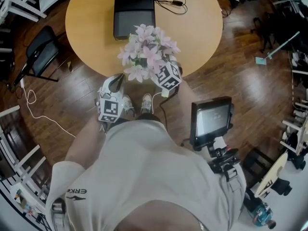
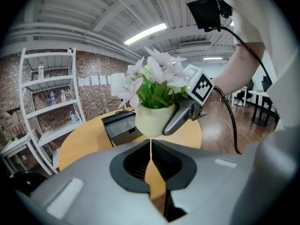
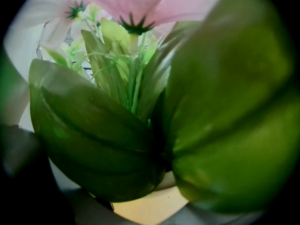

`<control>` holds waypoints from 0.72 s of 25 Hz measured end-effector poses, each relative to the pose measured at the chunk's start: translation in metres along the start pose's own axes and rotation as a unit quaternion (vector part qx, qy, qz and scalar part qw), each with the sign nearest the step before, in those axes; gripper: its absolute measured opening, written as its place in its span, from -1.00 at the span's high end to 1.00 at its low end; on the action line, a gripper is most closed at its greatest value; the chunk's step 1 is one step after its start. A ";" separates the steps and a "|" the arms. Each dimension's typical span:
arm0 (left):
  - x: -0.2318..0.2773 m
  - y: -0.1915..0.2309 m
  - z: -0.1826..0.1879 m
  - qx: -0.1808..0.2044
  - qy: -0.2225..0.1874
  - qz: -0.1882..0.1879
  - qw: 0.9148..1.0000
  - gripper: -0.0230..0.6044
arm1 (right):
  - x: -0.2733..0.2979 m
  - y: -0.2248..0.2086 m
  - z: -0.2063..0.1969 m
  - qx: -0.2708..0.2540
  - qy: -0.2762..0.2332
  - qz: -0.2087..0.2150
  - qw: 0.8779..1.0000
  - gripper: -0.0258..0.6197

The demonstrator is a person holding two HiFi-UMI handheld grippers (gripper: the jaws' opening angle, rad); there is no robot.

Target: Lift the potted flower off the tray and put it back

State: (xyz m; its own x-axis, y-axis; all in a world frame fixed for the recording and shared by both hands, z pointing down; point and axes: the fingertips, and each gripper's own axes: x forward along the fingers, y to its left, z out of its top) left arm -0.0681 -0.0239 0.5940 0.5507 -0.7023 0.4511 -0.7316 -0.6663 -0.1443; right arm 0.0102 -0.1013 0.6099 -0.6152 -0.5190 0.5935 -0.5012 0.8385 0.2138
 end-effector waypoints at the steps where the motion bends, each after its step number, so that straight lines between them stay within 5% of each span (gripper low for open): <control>1: -0.002 0.001 0.002 0.000 -0.003 0.003 1.000 0.90 | -0.004 -0.004 0.007 -0.004 -0.004 -0.006 1.000 -0.87; 18: -0.026 0.010 0.061 0.020 -0.087 0.041 0.995 0.90 | -0.077 -0.072 0.128 -0.085 -0.077 -0.108 0.988 -0.87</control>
State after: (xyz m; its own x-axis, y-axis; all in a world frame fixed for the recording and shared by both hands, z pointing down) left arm -0.0650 -0.0279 0.5271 0.5536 -0.7855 0.2768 -0.7625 -0.6117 -0.2109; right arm 0.0159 -0.1432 0.4500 -0.5968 -0.6965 0.3983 -0.5296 0.7149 0.4566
